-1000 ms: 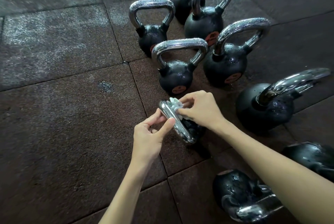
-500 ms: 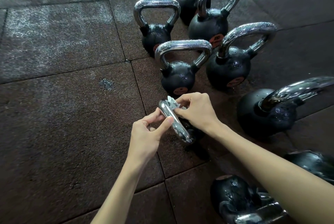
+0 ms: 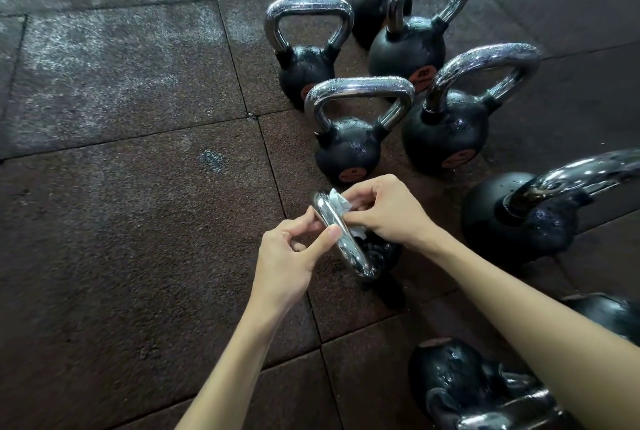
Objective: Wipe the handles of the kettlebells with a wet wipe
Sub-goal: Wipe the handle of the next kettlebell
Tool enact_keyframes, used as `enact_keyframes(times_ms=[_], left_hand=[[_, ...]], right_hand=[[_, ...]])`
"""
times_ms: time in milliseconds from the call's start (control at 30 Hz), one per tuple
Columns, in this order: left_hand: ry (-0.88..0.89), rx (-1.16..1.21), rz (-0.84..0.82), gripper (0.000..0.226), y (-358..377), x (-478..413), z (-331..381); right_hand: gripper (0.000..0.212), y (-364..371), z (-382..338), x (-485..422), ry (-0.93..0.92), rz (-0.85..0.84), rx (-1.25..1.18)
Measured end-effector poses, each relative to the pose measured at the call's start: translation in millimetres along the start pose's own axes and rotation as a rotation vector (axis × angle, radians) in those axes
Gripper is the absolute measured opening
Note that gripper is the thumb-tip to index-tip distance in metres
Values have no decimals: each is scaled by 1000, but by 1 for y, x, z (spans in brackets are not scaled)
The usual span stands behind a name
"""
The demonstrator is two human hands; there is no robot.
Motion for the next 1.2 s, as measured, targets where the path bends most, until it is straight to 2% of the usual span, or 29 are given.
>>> enact_keyframes(times_ms=[67,167,233,467,600,800,933,1067,1200], left_hand=[[-6,-24,16,61,-2,-1,-2],[-3,-48,19,79,-7,-4,-5],[7,-54,25,76,-9,-4,-4],[24,-76,23,76,-5,-4,1],[28,-91,36,76,-7,-5,1],[27,-92,36,78,-6,0,5],[70,-131,24,75,0,8,13],[75,-139,45,67,3,8,15],[88,-150,77,83,10,9,22]], right_hand=[[22,0,-2,-2,5,-7,-26],[15,5,-2,9,34,-145,-64],[13,5,-2,18,36,-212,-83],[18,2,-3,14,38,-199,-147],[28,-3,5,24,93,-344,-189],[24,-7,1,26,71,-522,-87],[23,-9,-4,28,-2,-518,87],[21,-13,9,33,77,-505,-77],[22,-23,13,35,65,-441,35]])
Point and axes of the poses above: each hand's wrist, its own x-axis away from the middle knuckle, its own y-axis out of the palm, z = x × y, the point moved 5 cm from there along -x, towards the middle knuckle, and after that the axes turned 2 degrees about -z, right-handed, at the moved point
